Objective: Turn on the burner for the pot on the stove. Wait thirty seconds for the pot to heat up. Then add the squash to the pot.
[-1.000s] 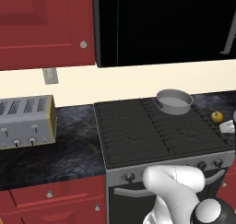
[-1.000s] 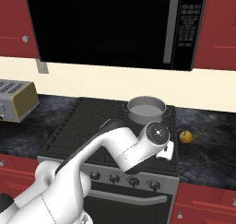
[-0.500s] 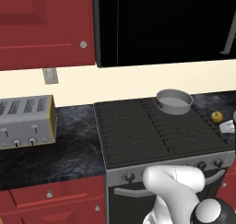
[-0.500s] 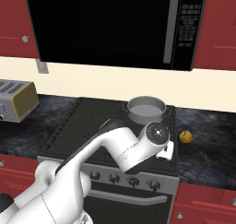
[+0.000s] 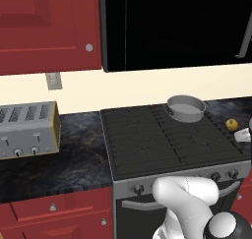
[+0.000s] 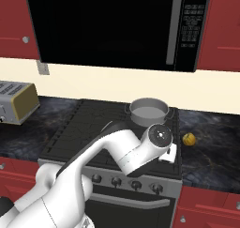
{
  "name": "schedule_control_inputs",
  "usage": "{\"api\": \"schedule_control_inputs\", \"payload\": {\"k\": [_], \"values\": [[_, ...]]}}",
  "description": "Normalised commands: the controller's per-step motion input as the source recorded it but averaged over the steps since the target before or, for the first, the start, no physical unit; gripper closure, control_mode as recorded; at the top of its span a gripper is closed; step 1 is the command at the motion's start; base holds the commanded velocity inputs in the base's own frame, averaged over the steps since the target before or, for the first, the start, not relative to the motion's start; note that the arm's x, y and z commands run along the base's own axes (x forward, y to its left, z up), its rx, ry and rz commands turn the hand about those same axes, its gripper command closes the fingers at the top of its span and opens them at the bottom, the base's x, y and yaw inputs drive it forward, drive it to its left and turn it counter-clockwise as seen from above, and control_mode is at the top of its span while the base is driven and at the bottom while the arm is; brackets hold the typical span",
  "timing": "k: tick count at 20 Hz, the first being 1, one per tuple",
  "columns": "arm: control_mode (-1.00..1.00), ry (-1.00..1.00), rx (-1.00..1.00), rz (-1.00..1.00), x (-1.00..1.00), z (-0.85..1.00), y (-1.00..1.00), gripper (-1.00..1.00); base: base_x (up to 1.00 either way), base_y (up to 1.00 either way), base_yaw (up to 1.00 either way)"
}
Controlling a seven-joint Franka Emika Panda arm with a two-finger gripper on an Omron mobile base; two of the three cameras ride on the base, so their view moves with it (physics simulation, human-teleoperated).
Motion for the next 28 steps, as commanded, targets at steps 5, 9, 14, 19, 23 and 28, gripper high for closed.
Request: {"api": "schedule_control_inputs", "payload": {"k": [5, 9, 14, 19, 23, 28], "values": [[-1.00, 0.00, 0.00, 0.00, 0.00, 0.00, 0.00, -1.00, 0.00, 0.00, 0.00], [-1.00, 0.00, 0.00, 0.00, 0.00, 0.00, 0.00, -1.00, 0.00, 0.00, 0.00], [-1.00, 0.00, 0.00, 0.00, 0.00, 0.00, 0.00, -1.00, 0.00, 0.00, 0.00], [-1.00, 0.00, 0.00, 0.00, 0.00, 0.00, 0.00, -1.00, 0.00, 0.00, 0.00], [-1.00, 0.00, 0.00, 0.00, 0.00, 0.00, 0.00, -1.00, 0.00, 0.00, 0.00], [-1.00, 0.00, 0.00, 0.00, 0.00, 0.00, 0.00, -1.00, 0.00, 0.00, 0.00]]}}
